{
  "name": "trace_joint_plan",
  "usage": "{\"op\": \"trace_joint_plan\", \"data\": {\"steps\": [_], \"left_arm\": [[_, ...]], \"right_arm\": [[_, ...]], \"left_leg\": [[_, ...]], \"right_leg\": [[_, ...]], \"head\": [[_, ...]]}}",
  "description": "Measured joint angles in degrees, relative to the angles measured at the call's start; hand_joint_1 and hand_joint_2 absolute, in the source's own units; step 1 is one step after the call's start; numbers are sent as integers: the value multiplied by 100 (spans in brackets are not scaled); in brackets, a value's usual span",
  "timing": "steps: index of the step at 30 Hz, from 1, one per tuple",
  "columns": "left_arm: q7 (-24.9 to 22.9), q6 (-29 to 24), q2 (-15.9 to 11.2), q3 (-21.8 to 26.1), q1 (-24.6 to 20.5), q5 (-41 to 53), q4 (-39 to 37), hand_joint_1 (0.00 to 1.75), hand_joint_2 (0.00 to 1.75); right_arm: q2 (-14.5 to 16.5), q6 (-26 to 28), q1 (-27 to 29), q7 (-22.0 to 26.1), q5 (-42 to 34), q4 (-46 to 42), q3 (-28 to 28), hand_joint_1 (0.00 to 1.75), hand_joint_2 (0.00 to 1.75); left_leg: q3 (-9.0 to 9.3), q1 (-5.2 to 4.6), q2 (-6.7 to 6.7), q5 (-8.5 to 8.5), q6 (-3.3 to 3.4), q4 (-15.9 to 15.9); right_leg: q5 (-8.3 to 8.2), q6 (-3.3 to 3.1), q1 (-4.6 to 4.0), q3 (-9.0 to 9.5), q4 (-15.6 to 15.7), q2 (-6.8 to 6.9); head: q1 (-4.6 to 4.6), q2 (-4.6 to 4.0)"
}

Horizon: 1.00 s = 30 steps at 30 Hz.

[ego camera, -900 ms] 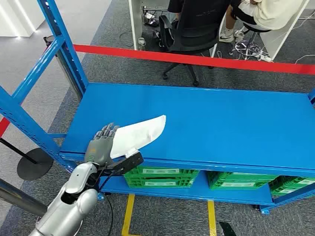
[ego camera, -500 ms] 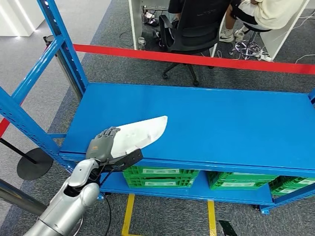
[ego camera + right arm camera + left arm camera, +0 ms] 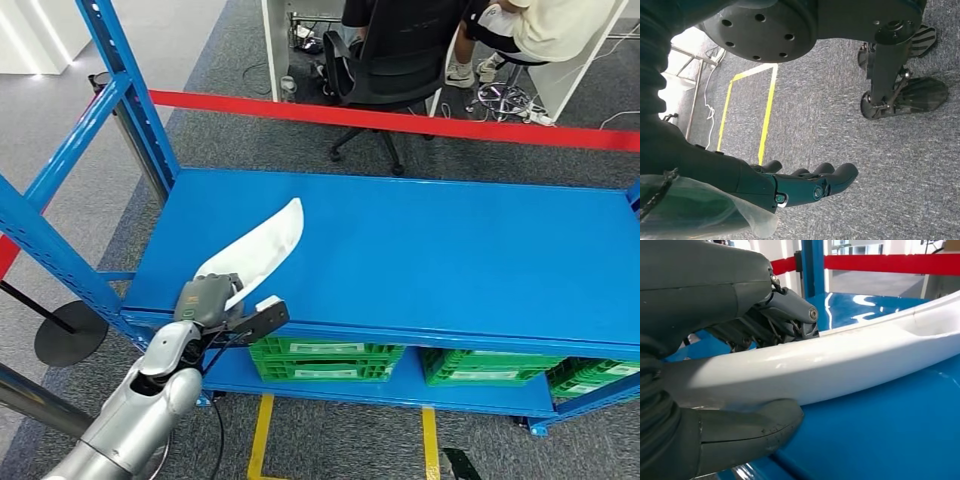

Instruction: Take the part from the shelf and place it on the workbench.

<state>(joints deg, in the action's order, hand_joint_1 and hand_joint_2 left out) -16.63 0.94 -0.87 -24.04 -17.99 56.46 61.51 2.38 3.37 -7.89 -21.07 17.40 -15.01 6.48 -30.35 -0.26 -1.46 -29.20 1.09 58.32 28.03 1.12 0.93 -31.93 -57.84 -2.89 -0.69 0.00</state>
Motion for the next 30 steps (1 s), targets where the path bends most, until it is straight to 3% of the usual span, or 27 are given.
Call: {"op": "trace_joint_plan", "data": {"steps": [10,20,30], "left_arm": [[629,-61,-43,9,-18,-413,-9,175,175],[957,-322,-123,4,146,-589,212,175,175],[1712,-882,-142,11,1068,-1173,1647,175,175]], "right_arm": [[0,-6,1,0,61,-1,47,0,175],[0,-14,4,0,146,0,134,0,175],[0,139,99,0,95,1,356,0,175]], "left_leg": [[0,0,-1,0,0,0],[0,0,-1,0,0,0],[-5,0,0,-5,4,0]], "right_leg": [[-1,1,1,2,0,1],[0,1,1,0,0,1],[4,1,1,-6,1,-1]], "head": [[-1,0],[0,0],[0,0]]}}
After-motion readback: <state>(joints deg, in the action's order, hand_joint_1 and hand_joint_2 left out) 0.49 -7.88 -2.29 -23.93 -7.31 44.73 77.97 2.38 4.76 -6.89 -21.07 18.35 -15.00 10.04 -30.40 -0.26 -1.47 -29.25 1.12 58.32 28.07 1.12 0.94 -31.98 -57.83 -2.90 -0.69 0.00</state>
